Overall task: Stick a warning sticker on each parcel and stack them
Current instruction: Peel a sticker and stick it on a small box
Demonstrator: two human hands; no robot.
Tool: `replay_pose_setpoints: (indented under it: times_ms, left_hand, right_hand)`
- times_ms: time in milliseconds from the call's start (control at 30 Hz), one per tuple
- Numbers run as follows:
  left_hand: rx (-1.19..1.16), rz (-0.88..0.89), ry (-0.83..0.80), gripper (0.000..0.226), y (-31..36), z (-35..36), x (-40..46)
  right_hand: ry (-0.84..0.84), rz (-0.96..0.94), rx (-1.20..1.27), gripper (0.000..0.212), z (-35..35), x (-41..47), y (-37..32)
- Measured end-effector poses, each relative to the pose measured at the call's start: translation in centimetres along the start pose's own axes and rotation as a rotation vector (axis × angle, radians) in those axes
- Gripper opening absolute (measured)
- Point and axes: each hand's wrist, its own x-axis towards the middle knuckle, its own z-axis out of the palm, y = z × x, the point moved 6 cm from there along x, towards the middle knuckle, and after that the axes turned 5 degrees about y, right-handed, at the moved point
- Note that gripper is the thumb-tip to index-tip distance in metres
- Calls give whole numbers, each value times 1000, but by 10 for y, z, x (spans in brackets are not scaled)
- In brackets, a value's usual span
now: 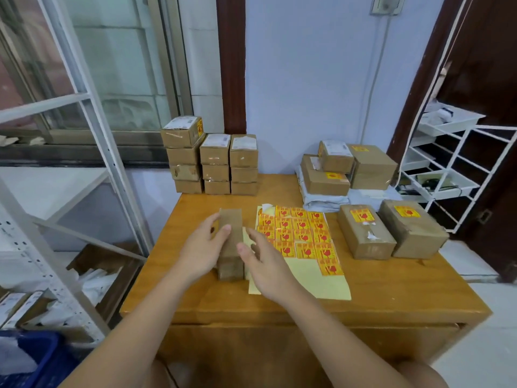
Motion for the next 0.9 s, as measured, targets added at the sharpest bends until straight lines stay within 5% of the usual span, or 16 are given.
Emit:
replay_pose_setpoints:
  times_ms: [200,433,633,900]
  left_hand:
    - [511,321,65,53,59,0,-19]
    - [530,633,-165,50,108,96,-53]
    - [507,559,-319,60,91,162,-51]
    - [471,471,-303,67,66,186,-44]
  right_hand:
    - [97,-58,-334,50,-75,-21,35]
    - [202,71,-511,48,-141,-39,93]
    - [206,35,-508,46,-147,-44,110]
    - [246,-16,-499,41,-148,-37,120]
